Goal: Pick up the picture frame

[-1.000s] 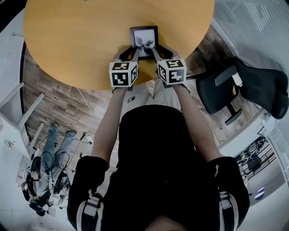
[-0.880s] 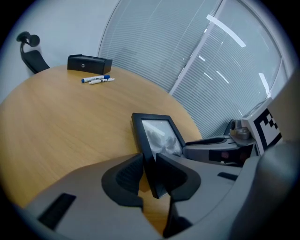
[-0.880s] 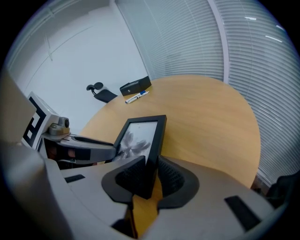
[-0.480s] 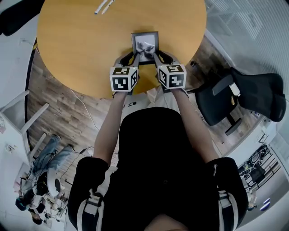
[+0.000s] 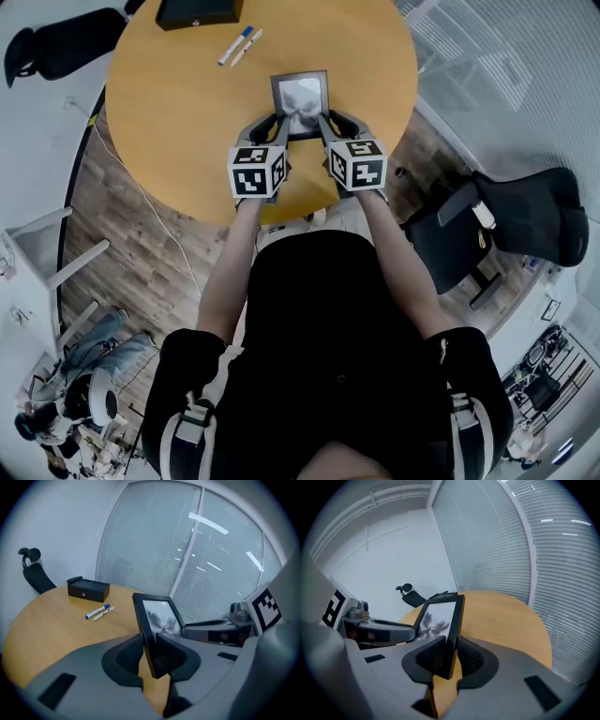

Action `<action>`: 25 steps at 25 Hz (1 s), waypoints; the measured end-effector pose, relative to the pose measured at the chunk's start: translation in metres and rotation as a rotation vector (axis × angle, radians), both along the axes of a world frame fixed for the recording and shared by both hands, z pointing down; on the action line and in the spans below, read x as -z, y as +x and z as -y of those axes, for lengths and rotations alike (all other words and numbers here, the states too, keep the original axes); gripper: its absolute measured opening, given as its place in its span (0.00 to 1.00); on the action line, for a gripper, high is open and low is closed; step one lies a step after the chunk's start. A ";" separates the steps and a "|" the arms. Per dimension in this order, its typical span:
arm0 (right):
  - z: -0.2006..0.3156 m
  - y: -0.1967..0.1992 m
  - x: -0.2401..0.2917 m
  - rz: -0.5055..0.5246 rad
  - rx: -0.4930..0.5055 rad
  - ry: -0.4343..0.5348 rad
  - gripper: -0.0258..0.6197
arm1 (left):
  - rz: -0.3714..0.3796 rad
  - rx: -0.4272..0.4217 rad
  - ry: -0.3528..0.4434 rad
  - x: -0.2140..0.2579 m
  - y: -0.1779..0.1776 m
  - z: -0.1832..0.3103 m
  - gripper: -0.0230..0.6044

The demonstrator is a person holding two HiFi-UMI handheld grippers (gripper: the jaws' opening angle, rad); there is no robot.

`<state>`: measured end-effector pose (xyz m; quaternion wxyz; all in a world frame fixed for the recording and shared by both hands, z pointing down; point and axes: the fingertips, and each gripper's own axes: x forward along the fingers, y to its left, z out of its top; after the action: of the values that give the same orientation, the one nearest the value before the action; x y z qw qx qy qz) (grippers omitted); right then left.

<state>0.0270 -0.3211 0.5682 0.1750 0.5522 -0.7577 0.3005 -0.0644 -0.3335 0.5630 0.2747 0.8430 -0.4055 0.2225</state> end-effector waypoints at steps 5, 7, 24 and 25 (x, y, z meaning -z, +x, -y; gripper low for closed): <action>0.015 -0.007 0.045 -0.013 0.019 0.101 0.19 | -0.023 0.009 0.085 0.044 -0.008 0.014 0.19; 0.019 -0.010 0.060 -0.019 0.020 0.136 0.19 | -0.028 0.010 0.118 0.059 -0.010 0.018 0.19; 0.026 -0.024 0.176 -0.047 0.058 0.392 0.19 | -0.071 0.028 0.354 0.171 -0.024 0.026 0.19; 0.026 -0.025 0.182 -0.047 0.061 0.405 0.19 | -0.069 0.031 0.370 0.178 -0.025 0.026 0.19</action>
<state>0.0022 -0.3474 0.3858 0.0871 0.5598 -0.8147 0.1235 -0.0896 -0.3590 0.3850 0.1322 0.8799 -0.4427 0.1109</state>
